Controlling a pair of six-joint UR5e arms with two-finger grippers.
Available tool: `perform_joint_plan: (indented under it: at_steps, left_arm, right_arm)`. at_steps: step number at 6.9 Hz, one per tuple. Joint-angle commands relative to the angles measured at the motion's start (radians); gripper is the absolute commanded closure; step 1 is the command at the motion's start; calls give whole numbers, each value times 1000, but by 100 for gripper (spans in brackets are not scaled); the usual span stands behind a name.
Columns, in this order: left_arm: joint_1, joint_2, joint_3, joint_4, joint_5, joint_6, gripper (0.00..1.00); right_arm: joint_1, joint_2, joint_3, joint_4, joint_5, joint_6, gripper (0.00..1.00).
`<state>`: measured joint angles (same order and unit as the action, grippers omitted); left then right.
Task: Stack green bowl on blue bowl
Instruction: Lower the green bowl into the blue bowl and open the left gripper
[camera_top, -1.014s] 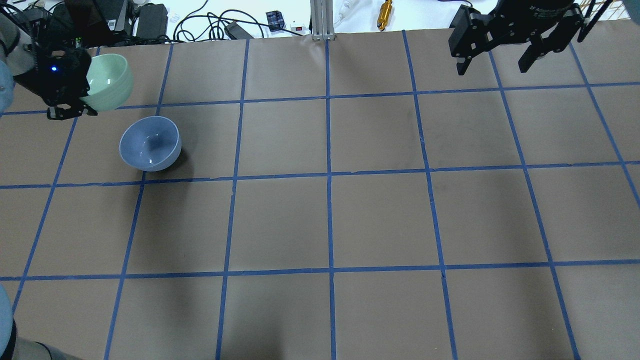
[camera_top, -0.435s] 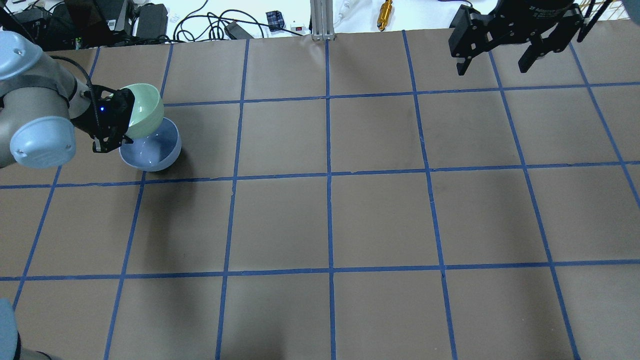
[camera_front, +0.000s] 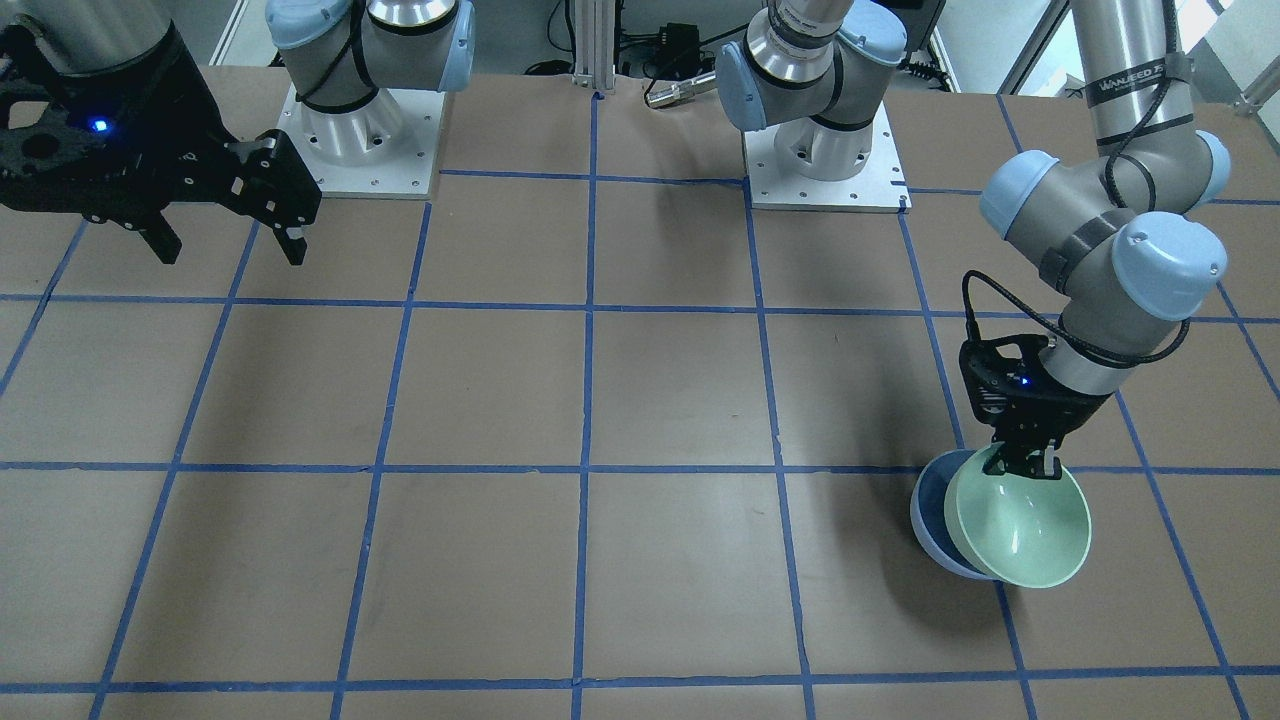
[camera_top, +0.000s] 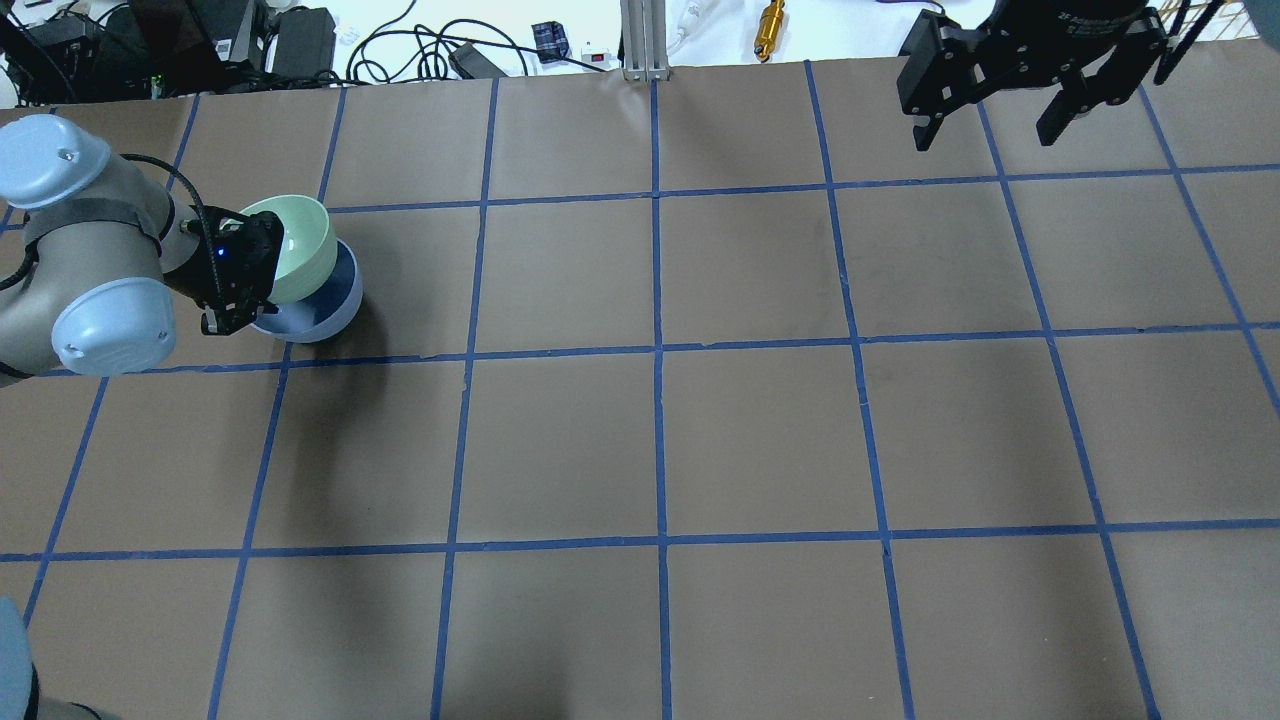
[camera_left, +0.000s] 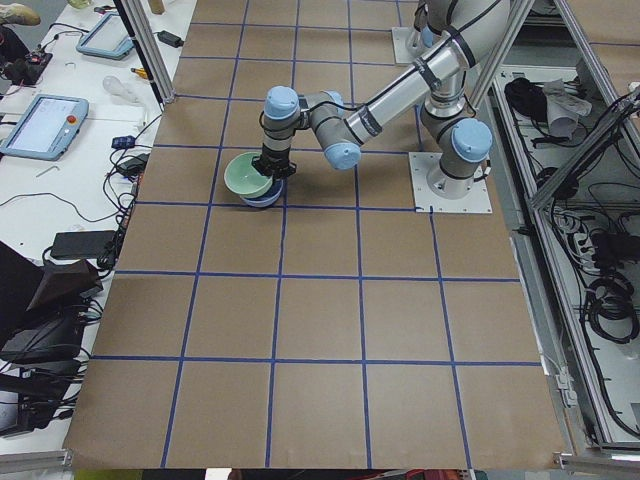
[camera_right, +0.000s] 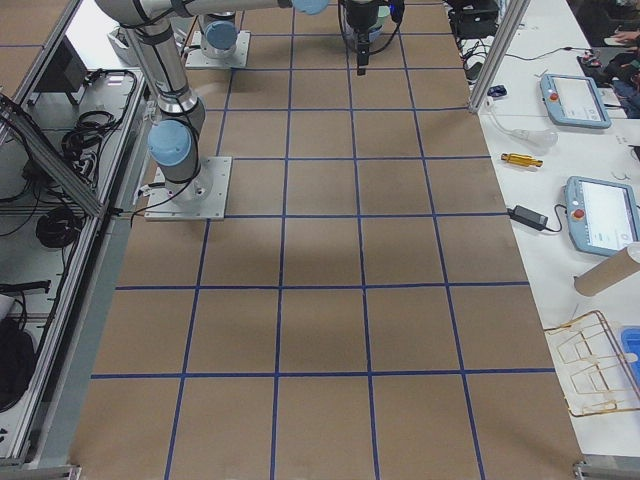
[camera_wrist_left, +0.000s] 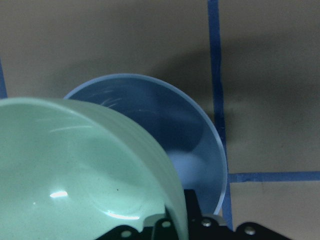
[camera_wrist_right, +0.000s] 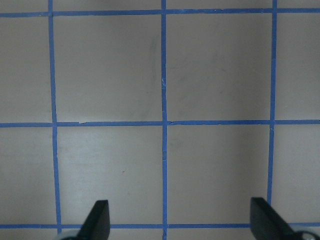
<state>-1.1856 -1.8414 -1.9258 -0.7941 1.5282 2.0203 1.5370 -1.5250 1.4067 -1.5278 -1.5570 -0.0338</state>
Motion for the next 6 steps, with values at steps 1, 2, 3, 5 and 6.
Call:
perform_joint_plan:
  at_steps: [1,2,3,5,6]
  left_arm:
    - [0,-2,4,-11,3,-31,0]
    - [0,7,7,-22,4,-34,0]
    - [-2,39,45,-90,3,-47,0]
    - [-18,166,204,-502,0,-284,0]
    - [-32,227,252,-625,-9,-436,0]
  right_arm:
    - [0,-1,0,0,0,0,0]
    - [0,-1,0,0,1,0,0]
    - [0,-1,0,0,0,0,0]
    - [0,-1,0,0,0,0,0]
    - [0,0,0,0,0,0,0]
